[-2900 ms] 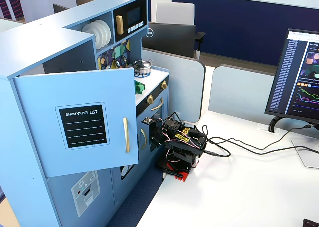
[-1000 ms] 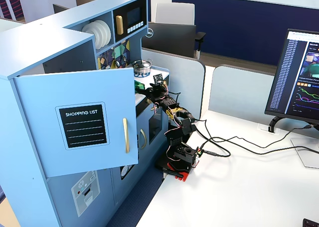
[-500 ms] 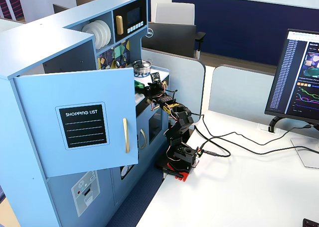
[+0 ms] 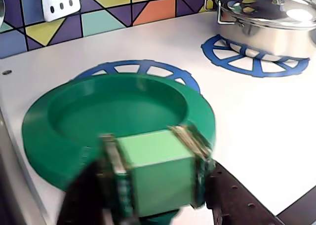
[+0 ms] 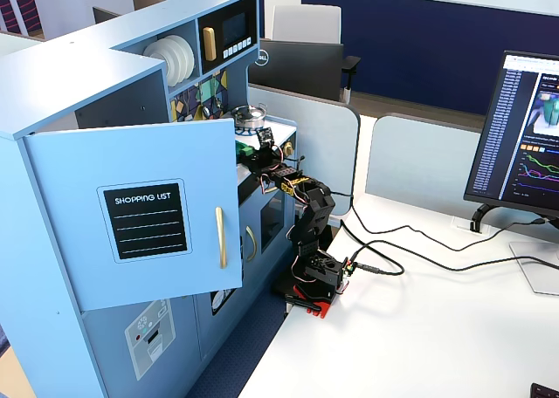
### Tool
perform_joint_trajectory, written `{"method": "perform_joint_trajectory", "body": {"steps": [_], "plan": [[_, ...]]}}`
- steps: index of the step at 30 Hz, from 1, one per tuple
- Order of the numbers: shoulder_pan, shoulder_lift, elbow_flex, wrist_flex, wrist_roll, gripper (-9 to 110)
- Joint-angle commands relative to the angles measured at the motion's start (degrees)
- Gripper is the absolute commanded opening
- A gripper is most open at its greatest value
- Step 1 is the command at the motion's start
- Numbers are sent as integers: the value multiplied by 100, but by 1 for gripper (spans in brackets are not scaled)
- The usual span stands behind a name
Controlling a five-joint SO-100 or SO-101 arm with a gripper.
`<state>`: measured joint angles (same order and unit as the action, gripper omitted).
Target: Pick up the lid from the counter and put it on the green recipient
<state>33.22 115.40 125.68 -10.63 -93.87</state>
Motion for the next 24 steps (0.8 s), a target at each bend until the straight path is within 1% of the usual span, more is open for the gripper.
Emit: {"method": "perform_joint_trajectory", "body": {"steps": [1, 14, 19, 24], "plan": [[-70, 35, -343, -396, 123, 0], [-79, 431, -729, -475, 132, 0], [-246, 809, -1239, 18, 176, 0], [-448, 1046, -2039, 817, 229, 0]]}}
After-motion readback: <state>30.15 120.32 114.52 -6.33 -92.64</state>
